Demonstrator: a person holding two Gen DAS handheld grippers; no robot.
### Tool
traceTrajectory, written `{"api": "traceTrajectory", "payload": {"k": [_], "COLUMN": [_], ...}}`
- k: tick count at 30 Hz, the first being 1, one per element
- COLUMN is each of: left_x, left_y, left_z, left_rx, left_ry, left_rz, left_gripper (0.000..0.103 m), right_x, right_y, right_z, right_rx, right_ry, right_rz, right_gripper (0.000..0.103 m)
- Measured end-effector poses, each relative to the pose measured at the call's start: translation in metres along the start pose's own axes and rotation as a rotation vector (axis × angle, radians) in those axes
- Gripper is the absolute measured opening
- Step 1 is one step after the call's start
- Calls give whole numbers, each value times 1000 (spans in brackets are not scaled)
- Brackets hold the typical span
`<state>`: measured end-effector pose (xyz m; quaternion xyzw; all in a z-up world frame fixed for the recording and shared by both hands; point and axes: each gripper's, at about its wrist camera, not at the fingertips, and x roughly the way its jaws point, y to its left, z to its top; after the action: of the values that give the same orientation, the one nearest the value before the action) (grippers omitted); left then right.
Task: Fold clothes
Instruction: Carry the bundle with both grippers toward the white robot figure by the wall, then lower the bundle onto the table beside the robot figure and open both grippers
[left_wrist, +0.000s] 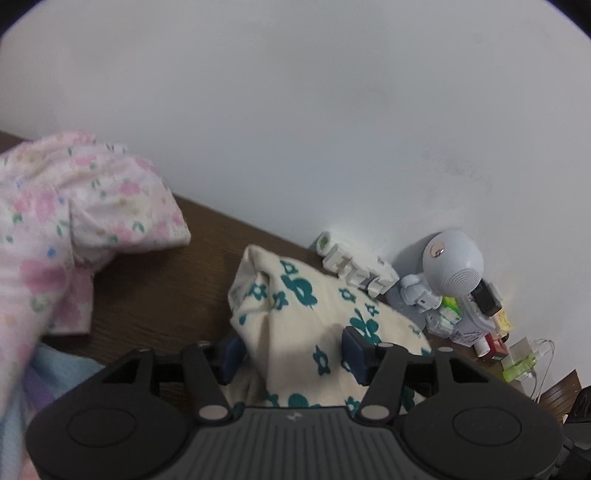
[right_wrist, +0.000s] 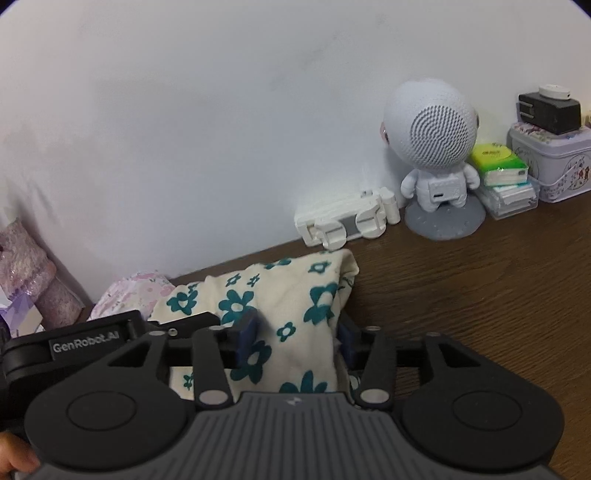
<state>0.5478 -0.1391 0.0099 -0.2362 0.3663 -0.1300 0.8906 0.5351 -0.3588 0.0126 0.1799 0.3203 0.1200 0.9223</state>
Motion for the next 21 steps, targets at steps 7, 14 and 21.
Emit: {"api": "traceTrajectory", "payload": {"k": [7, 14, 21], "left_x": [-42, -19, -8], "left_y": [-20, -32, -22], "left_z": [8, -6, -13], "left_rx": [182, 231, 231], "left_ry": [-147, -60, -46], "left_rz": [-32, 27, 46], "left_gripper": [56, 27, 24], "right_x": [-44, -32, -9], "right_y": [-2, 19, 13], "right_z": [9, -2, -23], "right_rx": [-46, -163, -173], "right_ry": [-154, -103, -60], "right_rz": [16, -10, -45], "right_gripper": [58, 25, 25]}}
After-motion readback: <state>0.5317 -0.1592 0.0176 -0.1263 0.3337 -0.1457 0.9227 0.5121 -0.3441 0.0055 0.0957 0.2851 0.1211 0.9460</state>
